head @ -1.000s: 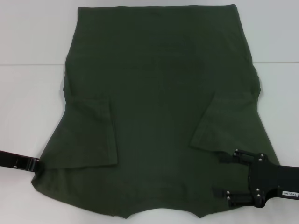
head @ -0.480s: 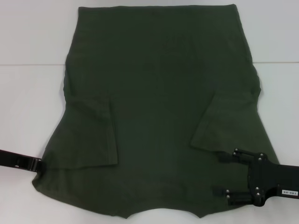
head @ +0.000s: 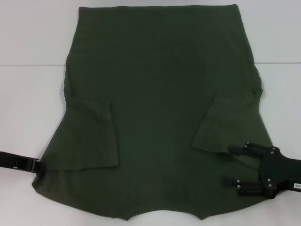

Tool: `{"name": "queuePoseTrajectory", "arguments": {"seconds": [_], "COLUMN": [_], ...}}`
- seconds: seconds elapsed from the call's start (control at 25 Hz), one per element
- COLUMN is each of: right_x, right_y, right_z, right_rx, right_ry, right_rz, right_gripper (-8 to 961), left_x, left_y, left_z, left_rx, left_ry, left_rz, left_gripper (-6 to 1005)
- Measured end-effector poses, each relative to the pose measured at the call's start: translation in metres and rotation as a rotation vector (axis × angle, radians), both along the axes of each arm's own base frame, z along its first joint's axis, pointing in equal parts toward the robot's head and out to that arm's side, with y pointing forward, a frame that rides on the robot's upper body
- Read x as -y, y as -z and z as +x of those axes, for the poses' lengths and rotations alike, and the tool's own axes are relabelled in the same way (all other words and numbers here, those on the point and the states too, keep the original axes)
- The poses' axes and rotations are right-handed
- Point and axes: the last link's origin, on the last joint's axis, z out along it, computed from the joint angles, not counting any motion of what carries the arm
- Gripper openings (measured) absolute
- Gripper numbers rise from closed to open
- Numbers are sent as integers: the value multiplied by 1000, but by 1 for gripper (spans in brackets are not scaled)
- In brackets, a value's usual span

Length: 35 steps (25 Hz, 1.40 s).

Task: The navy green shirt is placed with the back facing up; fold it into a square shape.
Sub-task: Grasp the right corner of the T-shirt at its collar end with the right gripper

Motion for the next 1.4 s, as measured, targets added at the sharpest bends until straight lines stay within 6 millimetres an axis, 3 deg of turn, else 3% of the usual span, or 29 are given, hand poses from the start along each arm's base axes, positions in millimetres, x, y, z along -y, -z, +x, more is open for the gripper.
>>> {"name": "queuePoseTrajectory", "arguments": {"seconds": [0.24, 0.68, 1.0, 1.2, 1.4], "right_x": [-6, -29, -38, -39, -42], "right_y": [-19, -81, -112, -117, -107], "right_z": [2, -2, -12, -17, -10], "right_rx": [-11, 70, 260, 423, 494], "right_ry": [92, 433, 738, 881, 936], "right_rz": [4, -101, -224, -320, -342], "right_gripper": [943, 941, 940, 940, 939], "left_x": [-3, -7, -11, -11, -11], "left_y": [-2, -19, -18, -18, -18], "left_z": [1, 4, 8, 8, 8], "left_rx": [33, 121, 136, 136, 137], "left_ry": [-24, -38, -41, -38, -35], "left_rz": [-51, -38, -58, -58, -58], "left_gripper": [16, 15, 15, 15, 16]}}
